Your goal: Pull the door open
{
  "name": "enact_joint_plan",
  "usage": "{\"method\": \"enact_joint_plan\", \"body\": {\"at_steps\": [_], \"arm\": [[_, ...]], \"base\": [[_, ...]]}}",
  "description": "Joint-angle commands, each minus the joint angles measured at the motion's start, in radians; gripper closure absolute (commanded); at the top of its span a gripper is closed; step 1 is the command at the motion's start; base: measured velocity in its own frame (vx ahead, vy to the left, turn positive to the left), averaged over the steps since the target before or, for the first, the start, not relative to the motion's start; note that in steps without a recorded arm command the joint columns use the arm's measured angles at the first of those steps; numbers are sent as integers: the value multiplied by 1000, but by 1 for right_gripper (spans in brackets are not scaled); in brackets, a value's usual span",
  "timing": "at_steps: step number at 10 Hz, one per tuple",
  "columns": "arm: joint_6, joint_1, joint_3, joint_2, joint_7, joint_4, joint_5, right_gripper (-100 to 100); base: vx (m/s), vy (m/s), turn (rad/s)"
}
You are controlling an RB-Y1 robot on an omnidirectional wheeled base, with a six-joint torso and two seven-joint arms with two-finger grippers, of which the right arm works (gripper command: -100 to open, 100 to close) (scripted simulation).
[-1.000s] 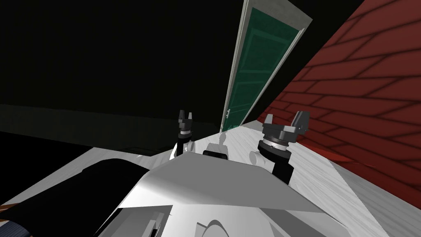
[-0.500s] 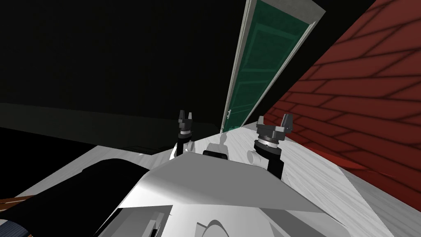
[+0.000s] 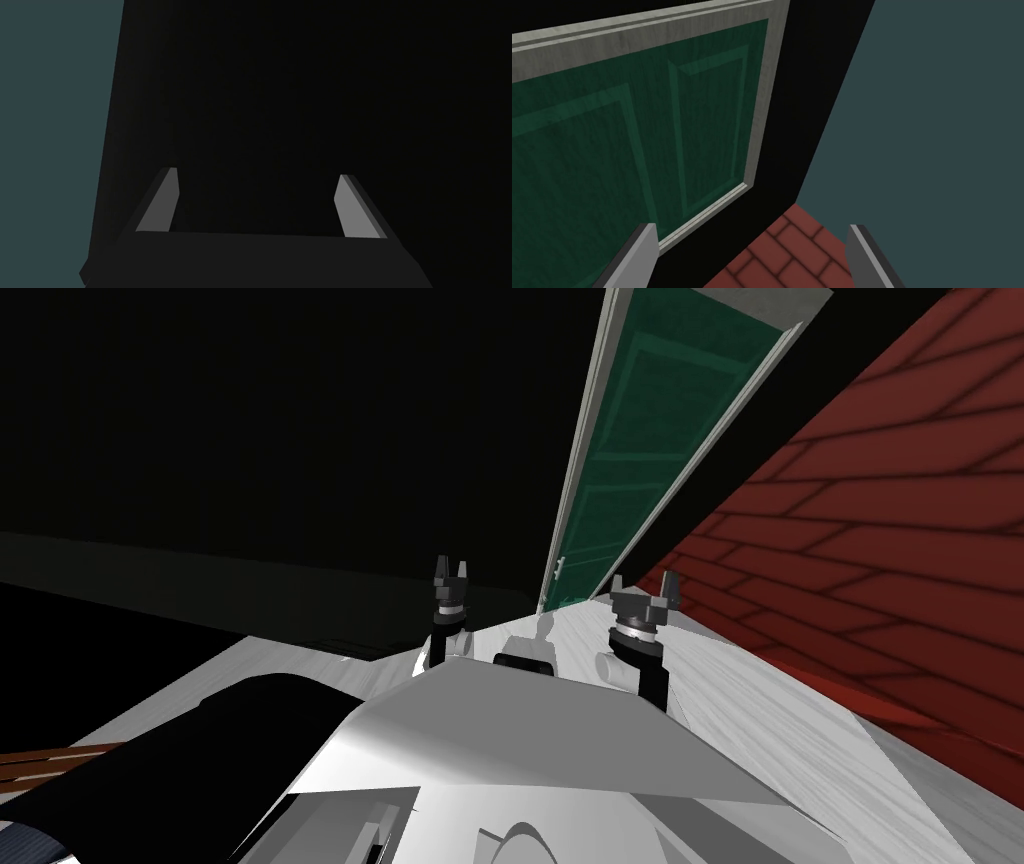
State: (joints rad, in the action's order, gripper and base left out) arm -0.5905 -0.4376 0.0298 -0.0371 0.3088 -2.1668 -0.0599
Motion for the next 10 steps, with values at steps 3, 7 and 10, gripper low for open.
{"method": "enact_joint_plan", "body": {"at_steps": [3, 7, 10], "arm": [[-22, 18, -19, -22, 95, 86, -11, -100], [-36, 36, -33, -40, 186, 157, -20, -100], [-51, 56, -48, -60, 267, 234, -30, -100]], "base": [[56, -34, 63], [50, -38, 60], [58, -41, 76]]}}
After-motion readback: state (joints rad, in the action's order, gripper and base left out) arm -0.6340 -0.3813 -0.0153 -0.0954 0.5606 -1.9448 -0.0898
